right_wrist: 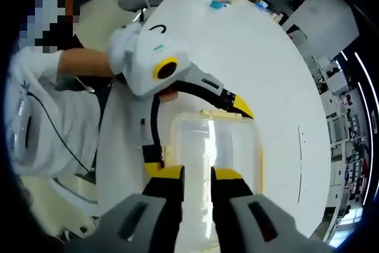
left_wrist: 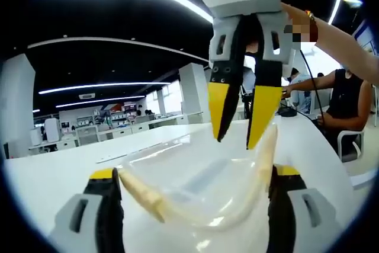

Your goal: Snap each plastic latch of the storage box into its locked position after aligning the lid with the box until every specified latch is closed and the lid sits flush.

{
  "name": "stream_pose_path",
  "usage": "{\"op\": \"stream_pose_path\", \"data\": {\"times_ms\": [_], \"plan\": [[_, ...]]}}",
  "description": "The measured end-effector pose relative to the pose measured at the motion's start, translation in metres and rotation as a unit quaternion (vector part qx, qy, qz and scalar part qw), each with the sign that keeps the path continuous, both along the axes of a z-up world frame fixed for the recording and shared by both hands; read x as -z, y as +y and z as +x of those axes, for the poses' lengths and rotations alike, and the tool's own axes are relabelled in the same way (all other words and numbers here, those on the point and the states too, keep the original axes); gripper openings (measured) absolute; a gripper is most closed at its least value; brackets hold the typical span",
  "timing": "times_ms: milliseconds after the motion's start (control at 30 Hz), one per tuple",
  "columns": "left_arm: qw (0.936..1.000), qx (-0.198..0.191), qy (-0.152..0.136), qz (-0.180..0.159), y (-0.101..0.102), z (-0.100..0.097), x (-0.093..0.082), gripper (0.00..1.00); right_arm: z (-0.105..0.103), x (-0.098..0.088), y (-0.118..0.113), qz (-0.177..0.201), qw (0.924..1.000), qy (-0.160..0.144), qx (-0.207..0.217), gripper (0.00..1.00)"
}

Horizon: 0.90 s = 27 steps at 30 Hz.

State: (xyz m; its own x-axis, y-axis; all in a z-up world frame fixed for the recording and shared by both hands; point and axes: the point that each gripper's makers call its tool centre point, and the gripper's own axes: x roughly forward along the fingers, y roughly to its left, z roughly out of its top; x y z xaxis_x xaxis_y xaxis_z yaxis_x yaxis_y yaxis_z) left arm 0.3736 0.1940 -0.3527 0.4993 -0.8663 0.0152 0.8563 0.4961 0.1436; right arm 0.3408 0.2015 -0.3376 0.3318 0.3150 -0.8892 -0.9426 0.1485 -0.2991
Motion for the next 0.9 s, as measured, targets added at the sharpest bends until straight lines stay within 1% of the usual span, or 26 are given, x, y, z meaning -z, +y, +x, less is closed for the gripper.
{"op": "stream_pose_path", "data": {"times_ms": [33, 100, 167, 267, 367, 400, 433, 533, 600, 633, 667, 733, 800, 833, 867, 900], "plan": [[1.0, 0.001, 0.003, -0.006, 0.001, 0.0, -0.001, 1.0, 0.0, -0.001, 0.0, 0.001, 1.0, -0.002, 0.0, 0.22], [0.9995, 0.008, 0.017, -0.023, 0.003, -0.004, -0.004, 1.0, 0.001, -0.003, 0.001, 0.016, 0.9999, -0.006, -0.003, 0.28], [0.9992, 0.014, 0.014, -0.034, 0.006, -0.008, -0.008, 1.0, 0.0, -0.002, 0.002, 0.026, 0.9997, -0.004, 0.0, 0.32], [0.9991, 0.018, 0.012, -0.038, 0.008, -0.012, -0.011, 1.0, 0.002, -0.002, 0.001, 0.03, 0.9995, -0.012, -0.001, 0.39], [0.9988, 0.023, 0.008, -0.043, 0.01, -0.014, -0.014, 1.0, 0.007, -0.006, 0.001, 0.059, 0.9979, -0.026, 0.004, 0.45], [0.9987, 0.025, 0.013, -0.043, 0.013, -0.01, -0.014, 1.0, 0.008, -0.007, 0.001, 0.066, 0.9974, -0.028, 0.006, 0.47], [0.9987, 0.023, 0.017, -0.041, 0.014, -0.008, -0.014, 1.0, 0.009, -0.009, 0.0, 0.073, 0.9968, -0.032, 0.009, 0.5], [0.9982, 0.022, 0.018, -0.052, 0.02, -0.006, -0.022, 1.0, 0.014, -0.014, -0.004, 0.094, 0.9943, -0.048, 0.015, 0.63], [0.9978, 0.021, 0.018, -0.06, 0.022, -0.006, -0.028, 1.0, 0.018, -0.019, -0.003, 0.117, 0.9909, -0.065, 0.017, 0.74], [0.9977, 0.019, 0.017, -0.063, 0.024, -0.006, -0.031, 1.0, 0.02, -0.022, -0.003, 0.133, 0.9881, -0.075, 0.017, 0.8], [0.9976, 0.018, 0.016, -0.064, 0.024, -0.006, -0.033, 1.0, 0.021, -0.024, -0.003, 0.145, 0.986, -0.081, 0.021, 0.87], [0.9977, 0.018, 0.015, -0.064, 0.025, -0.007, -0.035, 1.0, 0.022, -0.025, -0.005, 0.157, 0.9839, -0.081, 0.029, 0.97], [0.9976, 0.019, 0.012, -0.065, 0.025, -0.01, -0.041, 1.0, 0.026, -0.028, -0.013, 0.173, 0.979, -0.1, 0.038, 0.99], [0.9977, 0.018, 0.01, -0.065, 0.024, -0.011, -0.044, 1.0, 0.026, -0.029, -0.015, 0.18, 0.9774, -0.103, 0.039, 1.0], [0.9977, 0.018, 0.008, -0.065, 0.024, -0.011, -0.046, 1.0, 0.027, -0.032, -0.018, 0.198, 0.9729, -0.108, 0.05, 1.0], [0.9979, 0.017, 0.006, -0.063, 0.024, -0.011, -0.047, 1.0, 0.029, -0.034, -0.021, 0.209, 0.9698, -0.112, 0.057, 1.0]]}}
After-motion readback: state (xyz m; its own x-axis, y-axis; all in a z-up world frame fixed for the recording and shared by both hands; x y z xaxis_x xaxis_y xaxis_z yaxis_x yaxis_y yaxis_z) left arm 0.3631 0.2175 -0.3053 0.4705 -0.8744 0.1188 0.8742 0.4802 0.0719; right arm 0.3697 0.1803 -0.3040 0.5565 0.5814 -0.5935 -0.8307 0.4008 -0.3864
